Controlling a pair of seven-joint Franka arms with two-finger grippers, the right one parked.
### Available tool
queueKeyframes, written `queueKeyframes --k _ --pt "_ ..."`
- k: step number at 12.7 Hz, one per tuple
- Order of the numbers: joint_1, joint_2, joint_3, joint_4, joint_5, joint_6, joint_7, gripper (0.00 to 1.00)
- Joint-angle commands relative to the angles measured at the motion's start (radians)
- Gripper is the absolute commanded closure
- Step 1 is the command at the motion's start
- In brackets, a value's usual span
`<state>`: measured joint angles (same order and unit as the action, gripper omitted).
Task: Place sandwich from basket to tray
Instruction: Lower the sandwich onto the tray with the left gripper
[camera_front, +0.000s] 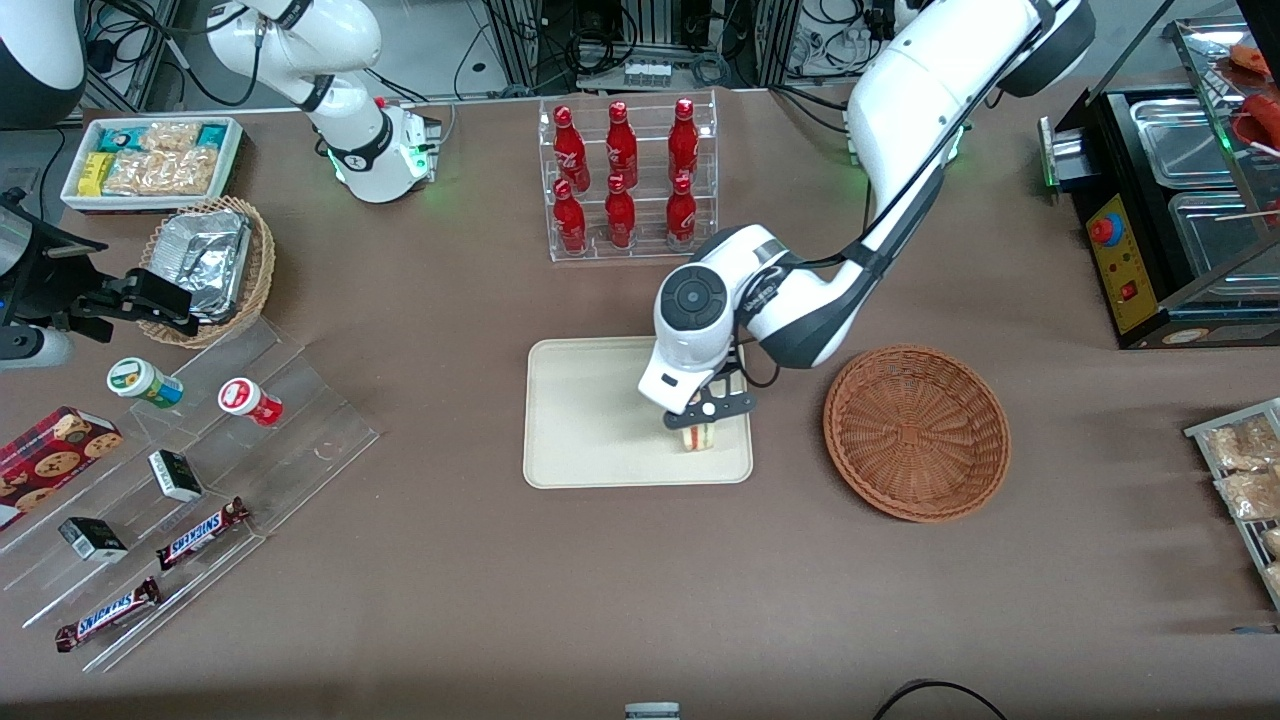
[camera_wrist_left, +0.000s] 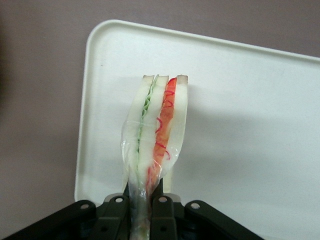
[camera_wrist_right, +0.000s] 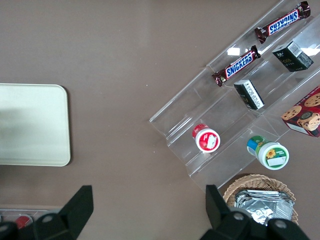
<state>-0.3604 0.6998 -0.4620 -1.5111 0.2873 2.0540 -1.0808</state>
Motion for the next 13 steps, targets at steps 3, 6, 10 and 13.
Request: queueKeyframes --k 3,6,10,13 --pt "-0.034 0.03 0.006 0.035 0.044 0.04 -0.01 1.0" --pt "-0.049 0.063 0.006 0.037 0.114 0.064 -0.065 1.0" --pt "-0.057 0.093 0.006 0.035 0.15 0.1 -0.088 1.0" --pt "-0.058 0.093 0.006 0.035 0.151 0.097 -0.074 0.0"
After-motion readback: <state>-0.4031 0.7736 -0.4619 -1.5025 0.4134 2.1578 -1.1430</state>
